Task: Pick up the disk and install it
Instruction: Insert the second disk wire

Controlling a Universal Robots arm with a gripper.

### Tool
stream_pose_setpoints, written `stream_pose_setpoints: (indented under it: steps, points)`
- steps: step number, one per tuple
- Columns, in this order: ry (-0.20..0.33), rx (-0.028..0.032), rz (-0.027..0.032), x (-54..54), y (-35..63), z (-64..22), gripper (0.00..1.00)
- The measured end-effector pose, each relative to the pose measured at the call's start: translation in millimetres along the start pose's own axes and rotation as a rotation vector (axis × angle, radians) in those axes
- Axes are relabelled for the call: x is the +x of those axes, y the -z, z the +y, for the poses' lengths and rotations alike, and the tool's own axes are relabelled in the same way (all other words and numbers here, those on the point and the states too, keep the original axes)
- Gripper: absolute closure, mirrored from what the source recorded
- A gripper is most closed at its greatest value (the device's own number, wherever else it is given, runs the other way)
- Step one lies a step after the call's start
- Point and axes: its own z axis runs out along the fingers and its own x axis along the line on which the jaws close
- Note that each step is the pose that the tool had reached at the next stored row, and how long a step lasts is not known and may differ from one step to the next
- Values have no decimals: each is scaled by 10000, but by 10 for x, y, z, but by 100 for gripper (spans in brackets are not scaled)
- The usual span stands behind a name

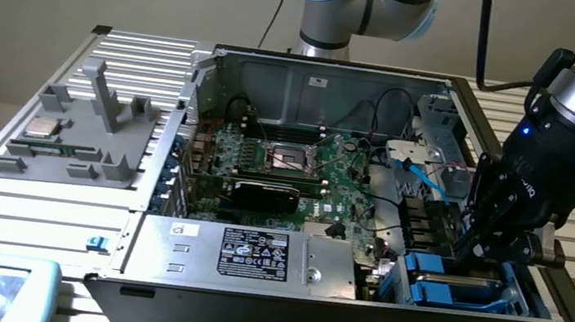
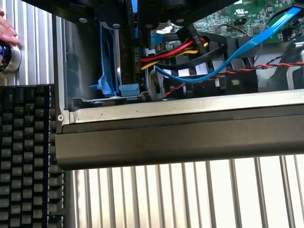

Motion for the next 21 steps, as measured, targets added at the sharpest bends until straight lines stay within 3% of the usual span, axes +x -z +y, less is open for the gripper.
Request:
stream_pose_setpoints:
  steps: [6, 8, 9, 10, 11, 14, 15, 17, 20, 21]
  points:
    - [0, 0, -8, -5, -3, 1, 84]
    - [2, 4, 30, -3, -19, 2, 76]
    - [2, 5, 28, -4, -19, 2, 76]
    - [1, 5, 13, -4, -2, 1, 70]
    - [1, 7, 12, -7, 28, -1, 70]
    - [2, 9, 11, -19, 167, -15, 52]
    - [1, 9, 11, -23, 211, -22, 52]
    - [3, 9, 11, -31, 300, -33, 40]
    - [2, 9, 12, -44, 432, -51, 35]
    - [2, 9, 8, -47, 469, -55, 28]
